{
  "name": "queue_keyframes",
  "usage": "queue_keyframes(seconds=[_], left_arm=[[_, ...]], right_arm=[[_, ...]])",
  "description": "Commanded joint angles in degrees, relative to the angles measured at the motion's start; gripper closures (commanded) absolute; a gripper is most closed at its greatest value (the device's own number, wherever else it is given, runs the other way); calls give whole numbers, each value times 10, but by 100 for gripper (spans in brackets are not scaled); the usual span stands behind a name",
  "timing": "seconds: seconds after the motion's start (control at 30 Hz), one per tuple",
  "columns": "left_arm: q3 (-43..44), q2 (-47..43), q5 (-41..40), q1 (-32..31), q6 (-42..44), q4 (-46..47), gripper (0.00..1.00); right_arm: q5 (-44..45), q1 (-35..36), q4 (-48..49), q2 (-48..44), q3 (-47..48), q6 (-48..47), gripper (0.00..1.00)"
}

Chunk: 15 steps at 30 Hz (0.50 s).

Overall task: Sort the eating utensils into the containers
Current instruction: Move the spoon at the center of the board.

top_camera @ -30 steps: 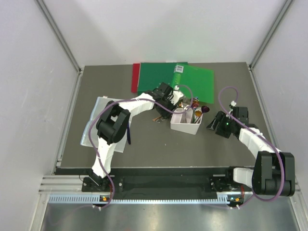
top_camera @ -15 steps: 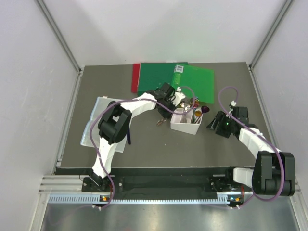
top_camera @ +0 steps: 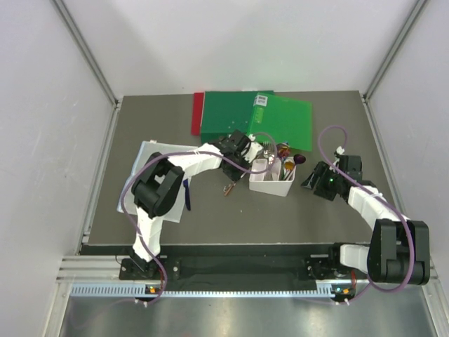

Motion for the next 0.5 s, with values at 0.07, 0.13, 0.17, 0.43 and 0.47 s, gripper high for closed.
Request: queue_keyframes(seconds=[0.07,0.13,0.17,0.43,0.47], left_arm=[[-103,-31,-30,-5,-83,-116,90],[-119,-43,-39,-5,-101,-136,91],[-125,-54,-41,-6,-107,-144,91],[-195,-141,-86,-29,-192,-132,62],[-199,-174,-95,-30,-194,-123,60]], right_arm=[[-1,-9,15,-4,18,-1,37],[-1,-9,15,-3,18,-2,37],[-1,-9,15,-1,18,-1,37],[-6,-9,23,6,17,2,38],[-6,-9,23,5,17,1,38]])
